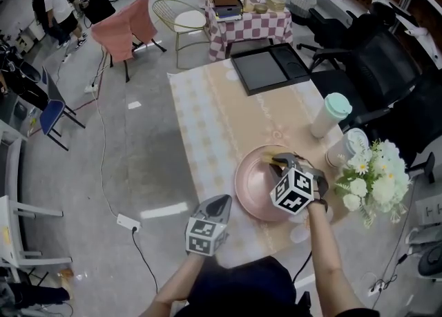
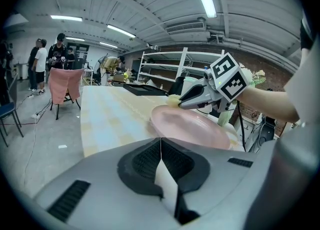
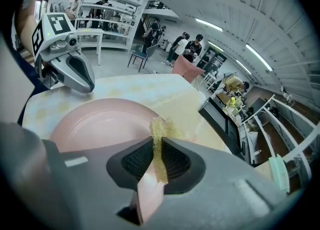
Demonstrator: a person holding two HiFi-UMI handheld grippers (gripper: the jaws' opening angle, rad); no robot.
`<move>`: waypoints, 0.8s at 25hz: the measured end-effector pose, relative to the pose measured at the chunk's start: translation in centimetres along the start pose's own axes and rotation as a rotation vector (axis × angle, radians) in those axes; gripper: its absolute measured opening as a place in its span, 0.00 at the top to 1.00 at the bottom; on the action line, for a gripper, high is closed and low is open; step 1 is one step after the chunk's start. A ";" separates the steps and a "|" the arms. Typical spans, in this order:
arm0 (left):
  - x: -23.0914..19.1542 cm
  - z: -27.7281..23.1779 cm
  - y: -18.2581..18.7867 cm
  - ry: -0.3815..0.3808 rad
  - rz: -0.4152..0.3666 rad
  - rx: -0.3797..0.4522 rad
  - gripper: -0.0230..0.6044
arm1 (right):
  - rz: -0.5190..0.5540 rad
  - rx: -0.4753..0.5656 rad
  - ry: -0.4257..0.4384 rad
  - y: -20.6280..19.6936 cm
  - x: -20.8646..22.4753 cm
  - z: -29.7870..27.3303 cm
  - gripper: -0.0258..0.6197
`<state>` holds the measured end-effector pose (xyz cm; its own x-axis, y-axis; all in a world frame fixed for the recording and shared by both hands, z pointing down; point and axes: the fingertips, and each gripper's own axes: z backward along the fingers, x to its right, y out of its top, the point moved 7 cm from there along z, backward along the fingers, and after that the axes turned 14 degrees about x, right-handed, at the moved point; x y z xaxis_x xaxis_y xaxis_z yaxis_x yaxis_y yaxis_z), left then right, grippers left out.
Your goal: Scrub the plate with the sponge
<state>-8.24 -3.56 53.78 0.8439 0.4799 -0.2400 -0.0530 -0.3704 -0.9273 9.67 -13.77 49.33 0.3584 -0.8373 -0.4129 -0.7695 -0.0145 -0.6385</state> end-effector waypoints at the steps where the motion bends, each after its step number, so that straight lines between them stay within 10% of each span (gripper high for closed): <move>1: 0.0 0.0 0.0 -0.001 0.000 0.000 0.94 | 0.005 0.004 -0.004 -0.1 0.0 -0.2 0.88; 20: -0.5 0.1 -0.1 0.015 0.001 -0.007 0.94 | 0.019 -0.044 0.059 -2.2 0.3 -3.0 0.88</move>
<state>-8.77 -3.69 53.93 0.8519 0.4674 -0.2363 -0.0499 -0.3767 -0.9250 9.89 -15.65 52.52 0.3132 -0.8682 -0.3848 -0.7985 -0.0214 -0.6016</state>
